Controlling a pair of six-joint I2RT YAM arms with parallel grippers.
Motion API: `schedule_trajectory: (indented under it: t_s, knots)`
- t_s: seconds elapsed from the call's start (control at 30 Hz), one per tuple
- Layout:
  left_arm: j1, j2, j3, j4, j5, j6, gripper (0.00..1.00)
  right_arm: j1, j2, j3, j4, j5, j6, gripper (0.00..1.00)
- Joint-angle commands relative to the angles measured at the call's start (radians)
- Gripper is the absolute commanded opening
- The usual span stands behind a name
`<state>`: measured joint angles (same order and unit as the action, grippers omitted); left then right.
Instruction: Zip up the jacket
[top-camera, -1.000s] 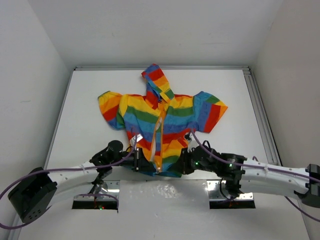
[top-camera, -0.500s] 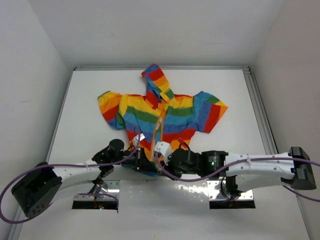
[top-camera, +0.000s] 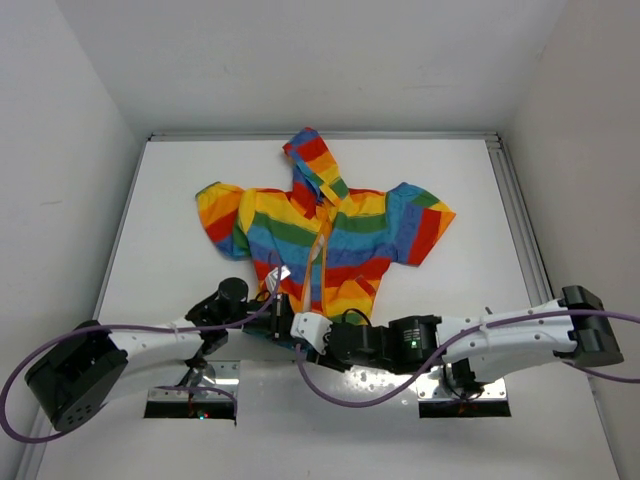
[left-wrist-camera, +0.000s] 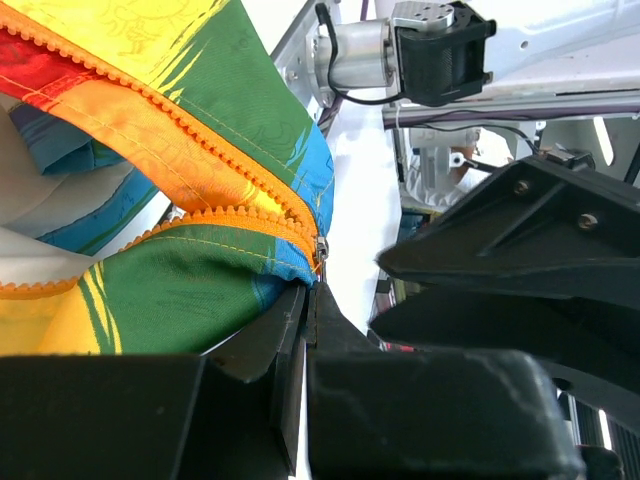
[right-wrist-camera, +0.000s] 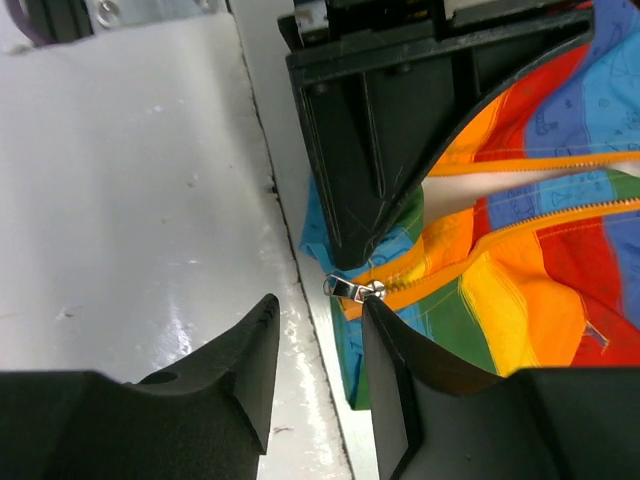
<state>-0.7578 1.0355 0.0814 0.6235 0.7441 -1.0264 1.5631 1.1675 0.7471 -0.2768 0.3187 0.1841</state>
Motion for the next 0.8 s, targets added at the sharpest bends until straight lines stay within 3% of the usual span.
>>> schedule_trajectory:
  t_s: [0.0, 0.77]
  knots:
    - [-0.005, 0.005, 0.026, 0.071, 0.011, -0.003, 0.0, 0.029, 0.018, 0.044, 0.016, 0.052, -0.035, 0.39]
    - [-0.005, 0.0, 0.024, 0.084, 0.017, -0.018, 0.0, 0.054, 0.096, 0.075, -0.009, 0.141, -0.052, 0.38]
